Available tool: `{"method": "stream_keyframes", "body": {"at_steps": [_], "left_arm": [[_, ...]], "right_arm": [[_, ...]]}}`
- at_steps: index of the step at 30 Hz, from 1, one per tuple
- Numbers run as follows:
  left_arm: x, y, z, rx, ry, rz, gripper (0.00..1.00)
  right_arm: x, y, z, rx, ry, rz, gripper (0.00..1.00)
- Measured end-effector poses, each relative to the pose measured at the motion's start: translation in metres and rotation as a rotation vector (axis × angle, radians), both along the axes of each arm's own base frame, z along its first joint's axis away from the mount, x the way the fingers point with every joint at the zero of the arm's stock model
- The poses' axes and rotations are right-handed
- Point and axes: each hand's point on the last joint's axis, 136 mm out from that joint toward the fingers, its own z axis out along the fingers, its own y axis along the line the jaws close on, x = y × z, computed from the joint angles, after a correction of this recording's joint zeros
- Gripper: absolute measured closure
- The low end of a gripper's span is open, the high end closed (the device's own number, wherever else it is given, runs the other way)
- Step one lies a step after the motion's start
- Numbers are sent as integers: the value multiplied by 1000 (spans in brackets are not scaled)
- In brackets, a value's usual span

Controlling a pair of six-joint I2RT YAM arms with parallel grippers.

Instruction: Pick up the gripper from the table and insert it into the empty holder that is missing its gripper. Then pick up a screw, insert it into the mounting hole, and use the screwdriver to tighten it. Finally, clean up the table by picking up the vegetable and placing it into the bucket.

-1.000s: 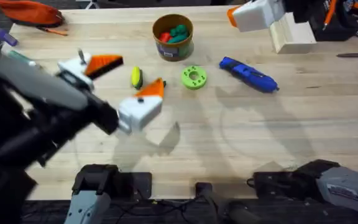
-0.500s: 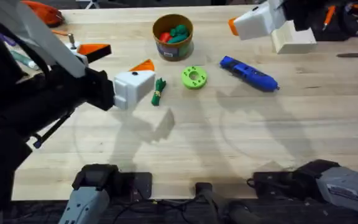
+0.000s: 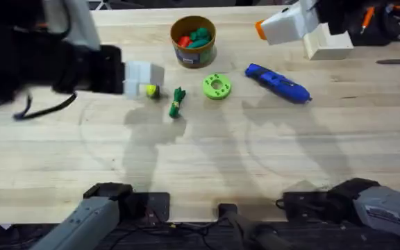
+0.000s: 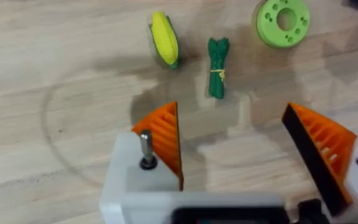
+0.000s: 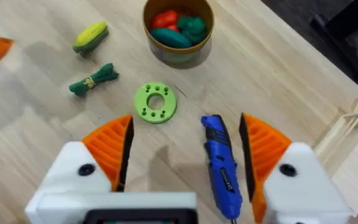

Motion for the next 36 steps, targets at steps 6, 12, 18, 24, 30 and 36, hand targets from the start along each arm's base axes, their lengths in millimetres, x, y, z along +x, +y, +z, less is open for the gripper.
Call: {"method": "stream_keyframes", "body": {"at_steps": [6, 12, 18, 24, 30, 36], "left_arm": [[12, -23, -38, 87, 162, -25, 14], [27, -45, -71, 139, 250, -44, 14], [34, -63, -123, 175, 403, -32, 13], [34, -75, -162, 212, 505, -41, 14], [36, -81, -191, 240, 554, -50, 13], [40, -84, -195, 236, 554, -49, 8]], "right_arm": [[0, 0, 0, 0, 0, 0, 112], [0, 0, -1, 1, 4, -3, 112], [-1, 0, -1, 1, 5, -3, 112], [-1, 0, -1, 3, 6, -5, 112], [-1, 0, -1, 3, 6, -5, 112], [-1, 0, -1, 3, 7, -5, 112]]}}
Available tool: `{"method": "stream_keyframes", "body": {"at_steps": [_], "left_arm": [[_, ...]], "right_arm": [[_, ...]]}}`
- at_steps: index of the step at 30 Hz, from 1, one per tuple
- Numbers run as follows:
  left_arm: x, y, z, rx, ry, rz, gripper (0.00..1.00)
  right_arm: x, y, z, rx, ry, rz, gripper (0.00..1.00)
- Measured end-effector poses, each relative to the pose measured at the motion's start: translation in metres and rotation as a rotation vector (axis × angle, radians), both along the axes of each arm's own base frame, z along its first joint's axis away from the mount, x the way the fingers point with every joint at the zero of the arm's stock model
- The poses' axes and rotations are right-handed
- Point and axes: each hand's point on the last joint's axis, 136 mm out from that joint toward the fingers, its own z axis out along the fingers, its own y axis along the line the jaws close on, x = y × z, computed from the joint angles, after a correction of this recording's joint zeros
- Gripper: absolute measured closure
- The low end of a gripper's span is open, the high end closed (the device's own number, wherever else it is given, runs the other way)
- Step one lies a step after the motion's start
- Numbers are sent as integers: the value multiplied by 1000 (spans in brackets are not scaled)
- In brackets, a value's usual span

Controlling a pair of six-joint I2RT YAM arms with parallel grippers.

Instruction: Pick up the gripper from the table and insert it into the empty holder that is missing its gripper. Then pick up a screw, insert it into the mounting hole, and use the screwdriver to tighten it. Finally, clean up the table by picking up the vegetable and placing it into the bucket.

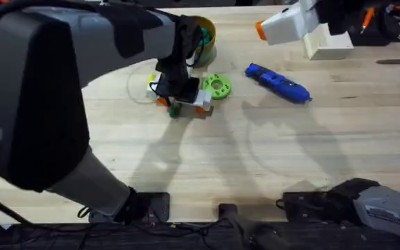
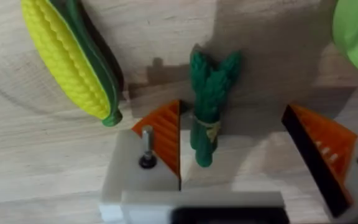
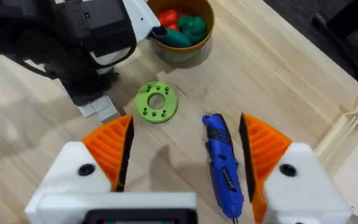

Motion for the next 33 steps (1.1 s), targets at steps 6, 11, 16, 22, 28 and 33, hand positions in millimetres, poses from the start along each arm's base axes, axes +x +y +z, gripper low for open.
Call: {"method": "stream_keyframes", "body": {"at_steps": [6, 11, 16, 22, 28, 33], "left_arm": [[0, 0, 0, -1, -1, 4, 595], [3, 0, 1, 4, -11, 5, 984], [4, 0, 1, 6, -12, 6, 983], [3, 3, 5, 23, -11, 6, 983], [25, -2, 69, -25, -160, 8, 983], [51, -6, 163, -104, -430, 14, 983]], "right_arm": [[0, 0, 0, 0, 0, 0, 112], [0, 0, 0, 0, 0, 0, 112], [0, 0, 0, 0, 0, 0, 111], [0, 0, 0, 0, 0, 0, 112], [0, 0, 0, 0, 0, 0, 112], [0, 0, 0, 0, 0, 0, 111]]}}
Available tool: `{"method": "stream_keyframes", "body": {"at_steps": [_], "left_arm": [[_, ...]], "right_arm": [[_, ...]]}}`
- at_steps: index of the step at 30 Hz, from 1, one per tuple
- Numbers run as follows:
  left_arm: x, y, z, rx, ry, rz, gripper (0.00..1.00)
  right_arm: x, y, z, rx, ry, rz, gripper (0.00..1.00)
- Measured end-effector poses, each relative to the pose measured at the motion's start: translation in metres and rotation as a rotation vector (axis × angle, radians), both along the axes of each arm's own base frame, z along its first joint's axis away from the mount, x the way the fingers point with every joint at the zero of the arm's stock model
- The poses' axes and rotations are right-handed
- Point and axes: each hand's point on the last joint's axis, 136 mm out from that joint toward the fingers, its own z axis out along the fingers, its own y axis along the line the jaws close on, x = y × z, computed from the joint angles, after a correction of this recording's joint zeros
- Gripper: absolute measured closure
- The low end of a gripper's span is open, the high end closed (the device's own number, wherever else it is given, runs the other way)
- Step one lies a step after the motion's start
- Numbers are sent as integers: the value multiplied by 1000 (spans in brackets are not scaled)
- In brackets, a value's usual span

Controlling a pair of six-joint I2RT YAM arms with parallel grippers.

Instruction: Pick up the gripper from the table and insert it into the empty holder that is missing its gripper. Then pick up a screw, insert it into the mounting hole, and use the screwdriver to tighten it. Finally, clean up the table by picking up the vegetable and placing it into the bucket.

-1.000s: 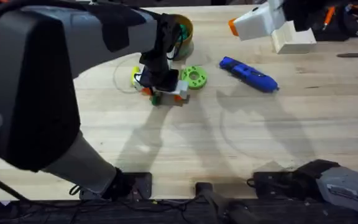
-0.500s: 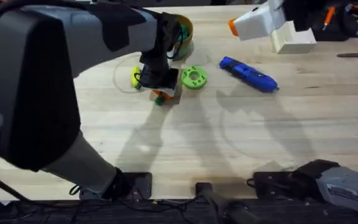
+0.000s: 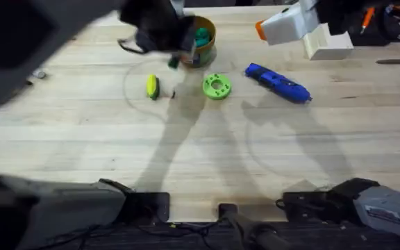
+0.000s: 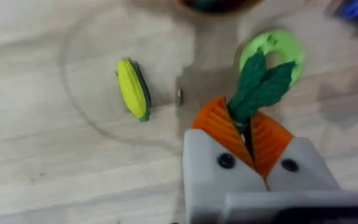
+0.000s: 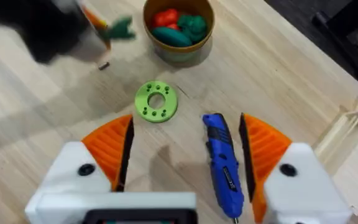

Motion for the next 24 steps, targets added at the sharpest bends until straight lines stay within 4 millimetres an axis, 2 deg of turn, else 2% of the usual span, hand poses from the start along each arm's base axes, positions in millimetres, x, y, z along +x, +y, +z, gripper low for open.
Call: {"method": "stream_keyframes", "body": {"at_steps": [2, 5, 10, 14, 18, 19, 24], "left_arm": [[4, 3, 29, -12, -83, 11, 983], [9, 7, 53, -8, -153, 22, 983], [23, 4, 57, -5, -199, 20, 983], [47, -3, 55, -18, -255, 27, 983], [77, -10, 36, -16, -273, 37, 983], [101, -16, 8, -7, -261, 42, 983], [125, -20, -41, 19, -209, 48, 983]], "right_arm": [[0, 0, 0, 0, 0, 0, 112], [0, 0, 0, 0, 0, 0, 112], [0, 0, 0, -1, 1, 0, 112], [-3, -1, -3, -6, 16, 0, 112], [-6, -2, -7, -14, 37, 0, 112], [-7, -3, -7, -16, 41, 0, 110], [-7, -3, -8, -16, 42, 0, 112]]}}
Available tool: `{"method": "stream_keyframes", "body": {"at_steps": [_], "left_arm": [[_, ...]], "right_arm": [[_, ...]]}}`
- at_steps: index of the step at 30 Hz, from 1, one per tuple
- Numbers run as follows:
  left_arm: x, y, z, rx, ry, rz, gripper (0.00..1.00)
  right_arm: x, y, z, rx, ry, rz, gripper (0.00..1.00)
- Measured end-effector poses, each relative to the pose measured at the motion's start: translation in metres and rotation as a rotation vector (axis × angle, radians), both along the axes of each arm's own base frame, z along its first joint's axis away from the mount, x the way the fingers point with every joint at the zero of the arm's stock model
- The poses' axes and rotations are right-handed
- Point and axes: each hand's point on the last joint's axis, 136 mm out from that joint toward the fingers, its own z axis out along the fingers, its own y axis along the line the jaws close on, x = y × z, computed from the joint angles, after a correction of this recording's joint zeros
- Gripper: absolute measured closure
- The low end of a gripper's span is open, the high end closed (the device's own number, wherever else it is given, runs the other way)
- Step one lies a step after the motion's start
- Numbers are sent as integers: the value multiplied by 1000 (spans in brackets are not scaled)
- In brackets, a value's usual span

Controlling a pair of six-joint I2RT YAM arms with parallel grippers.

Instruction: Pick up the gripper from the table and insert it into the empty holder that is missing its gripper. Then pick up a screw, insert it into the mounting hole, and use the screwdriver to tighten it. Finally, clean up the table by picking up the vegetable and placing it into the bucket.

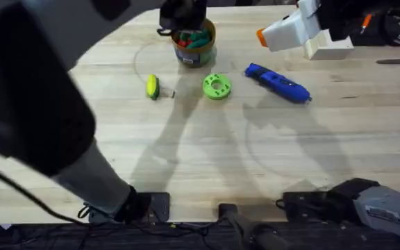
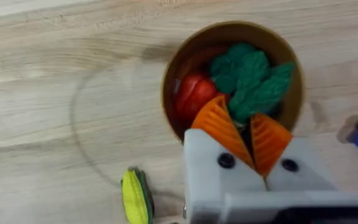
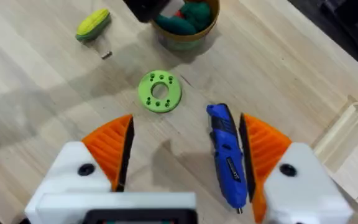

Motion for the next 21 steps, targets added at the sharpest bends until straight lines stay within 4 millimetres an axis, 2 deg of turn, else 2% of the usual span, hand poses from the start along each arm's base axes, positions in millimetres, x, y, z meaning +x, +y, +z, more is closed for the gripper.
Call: {"method": "stream_keyframes", "body": {"at_steps": [4, 8, 9, 14, 16, 19, 21], "left_arm": [[5, 2, -18, 10, 25, 7, 983], [6, 2, -15, 7, 15, 8, 976], [6, 2, -14, 10, 14, 3, 890], [7, 2, -14, 9, 12, 4, 94], [6, 2, -14, 8, 13, 5, 22], [1, 4, -11, 12, 23, 4, 15], [-4, 6, -2, 12, 19, 4, 14]], "right_arm": [[0, 0, 0, 0, 0, 0, 112], [0, 0, 0, 0, 0, 0, 112], [0, 0, 0, 0, 0, 0, 112], [0, 0, 0, 0, 0, 0, 111], [0, 0, 0, 0, 0, 0, 112], [0, 0, 0, 0, 0, 0, 112], [0, 0, 0, 0, 0, 0, 112]]}}
